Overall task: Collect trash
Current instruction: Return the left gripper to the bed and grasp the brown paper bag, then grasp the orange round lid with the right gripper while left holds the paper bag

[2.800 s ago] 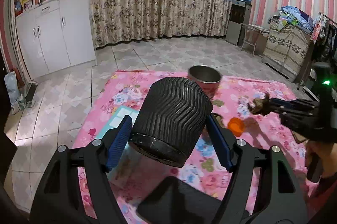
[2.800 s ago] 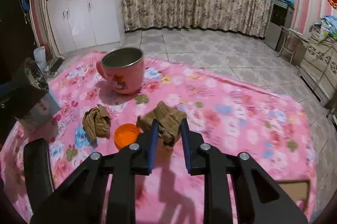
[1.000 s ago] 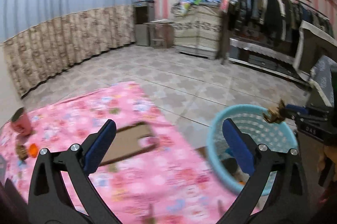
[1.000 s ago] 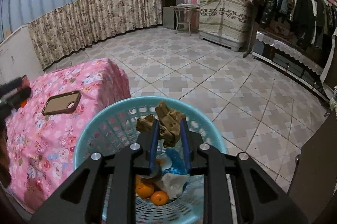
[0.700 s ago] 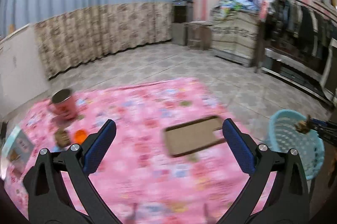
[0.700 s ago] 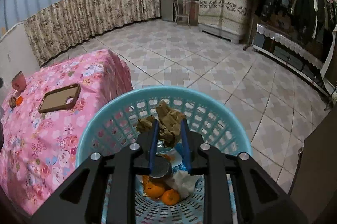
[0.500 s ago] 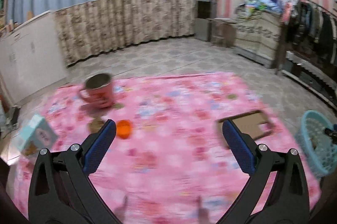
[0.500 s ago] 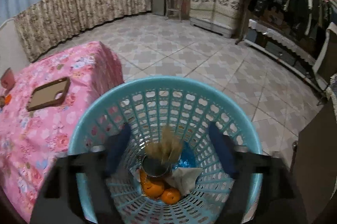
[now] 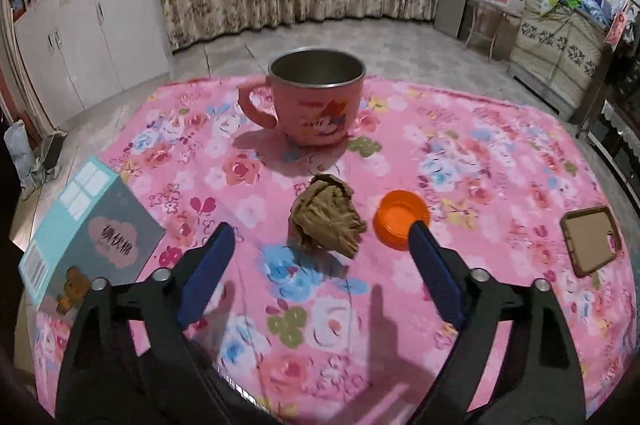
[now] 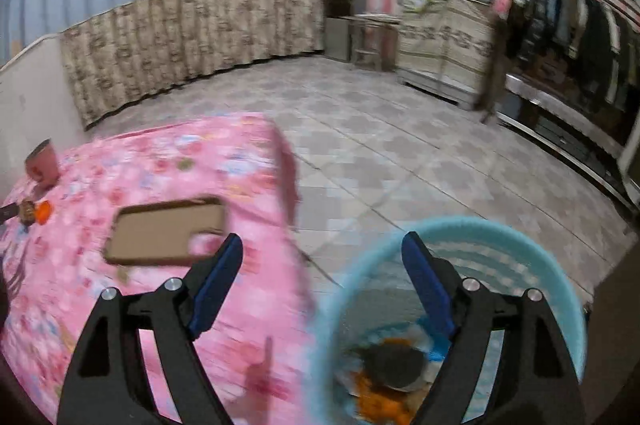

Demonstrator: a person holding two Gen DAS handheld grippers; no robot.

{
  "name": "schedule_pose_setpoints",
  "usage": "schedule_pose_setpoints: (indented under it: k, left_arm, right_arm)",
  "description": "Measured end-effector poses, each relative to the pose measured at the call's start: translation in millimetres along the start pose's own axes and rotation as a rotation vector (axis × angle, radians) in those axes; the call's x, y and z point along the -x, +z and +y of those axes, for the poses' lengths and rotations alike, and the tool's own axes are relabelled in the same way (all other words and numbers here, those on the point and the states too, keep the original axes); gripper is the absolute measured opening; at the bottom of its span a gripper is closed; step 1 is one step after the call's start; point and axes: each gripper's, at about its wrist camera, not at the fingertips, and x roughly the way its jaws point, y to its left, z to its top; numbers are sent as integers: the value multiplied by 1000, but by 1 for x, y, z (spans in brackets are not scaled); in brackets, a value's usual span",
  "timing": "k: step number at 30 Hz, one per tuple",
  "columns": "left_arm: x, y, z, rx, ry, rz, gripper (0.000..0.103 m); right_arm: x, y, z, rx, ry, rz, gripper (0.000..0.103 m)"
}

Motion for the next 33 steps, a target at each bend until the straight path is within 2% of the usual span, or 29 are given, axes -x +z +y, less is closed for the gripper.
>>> schedule_pose_setpoints:
  k: [7,8,9,14,17,24,28,31,33]
  left_arm:
    - [-33,13,9,34,-47,91,59]
    - [-37,14,10,37,-59,102,48]
    - [-40,14,11,42,-90,113,44]
    - [-32,14,12,26,-96,80,42]
    - [-4,8,21,15,-85,10,42]
    - [51,-12,69,46,-28,-127,42]
    - [66,-18,89,63,-11,-167,42]
    - [69,-24,99,81,-23,-167,42]
    - [69,-28,105,90,-24,-167,42]
  right_arm:
    - [-23,11,76,106,92,23,80]
    - [-25,11,82,117,98,27,80]
    - [-28,11,92,131,109,34,80]
    - [-36,15,131,164,172,61,80]
    - [-41,18,156,175,223,77,80]
    - [-51,20,246,234,350,104,80]
    - [-59,17,295,284,382,115,79]
    - [-72,17,327,313,410,159,67]
    - [-77,16,337,322,417,177,64]
